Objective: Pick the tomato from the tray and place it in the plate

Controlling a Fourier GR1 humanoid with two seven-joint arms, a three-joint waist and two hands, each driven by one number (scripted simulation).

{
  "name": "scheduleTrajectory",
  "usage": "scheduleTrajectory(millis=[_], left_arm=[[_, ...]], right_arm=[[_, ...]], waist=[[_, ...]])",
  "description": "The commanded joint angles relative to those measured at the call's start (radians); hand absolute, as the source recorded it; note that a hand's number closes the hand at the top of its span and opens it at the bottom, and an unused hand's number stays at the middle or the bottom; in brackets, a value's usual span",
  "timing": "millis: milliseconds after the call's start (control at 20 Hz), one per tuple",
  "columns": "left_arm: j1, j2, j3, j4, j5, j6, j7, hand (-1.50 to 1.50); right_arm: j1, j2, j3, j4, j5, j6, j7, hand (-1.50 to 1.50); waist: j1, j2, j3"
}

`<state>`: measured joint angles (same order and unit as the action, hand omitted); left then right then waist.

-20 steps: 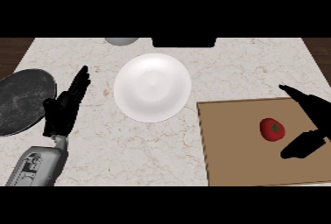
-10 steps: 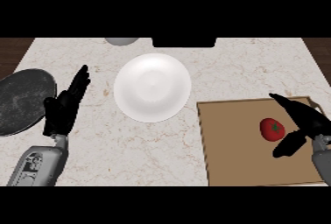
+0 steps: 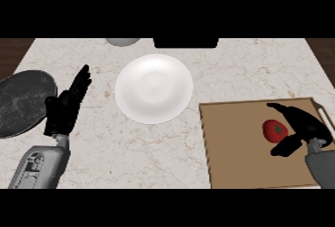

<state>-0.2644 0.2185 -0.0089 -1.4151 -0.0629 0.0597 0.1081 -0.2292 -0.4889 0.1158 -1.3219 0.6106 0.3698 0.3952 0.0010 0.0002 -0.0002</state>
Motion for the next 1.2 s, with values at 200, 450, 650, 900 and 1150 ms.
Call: scheduleTrajectory(millis=[200, 450, 650, 900, 1150], left_arm=[[0.002, -0.032, 0.014, 0.023, -0.035, 0.006, -0.034, 0.0], [0.022, -0.007, 0.045, -0.011, -0.015, -0.048, -0.017, 0.0], [0.002, -0.058, 0.017, 0.017, -0.056, -0.007, -0.028, 0.0], [0.002, -0.011, 0.055, -0.027, -0.02, -0.06, 0.029, 0.0], [-0.027, -0.052, 0.037, 0.038, -0.047, -0.02, -0.007, 0.0]], right_arm=[[0.05, 0.011, -0.039, 0.065, 0.113, -0.145, -0.177, 1.5], [-0.08, 0.03, -0.079, 0.136, 0.152, -0.098, -0.149, 1.5], [-0.01, 0.107, -0.017, 0.025, 0.224, -0.156, -0.088, 1.5], [-0.084, 0.168, 0.003, 0.069, 0.318, -0.254, -0.044, 1.5], [-0.054, 0.189, -0.007, -0.115, 0.334, -0.45, -0.119, 1.5]], waist=[[-0.002, 0.0, 0.0], [0.003, 0.0, 0.0], [-0.001, -0.001, 0.0], [0.004, 0.0, 0.0], [-0.01, -0.002, 0.001]])
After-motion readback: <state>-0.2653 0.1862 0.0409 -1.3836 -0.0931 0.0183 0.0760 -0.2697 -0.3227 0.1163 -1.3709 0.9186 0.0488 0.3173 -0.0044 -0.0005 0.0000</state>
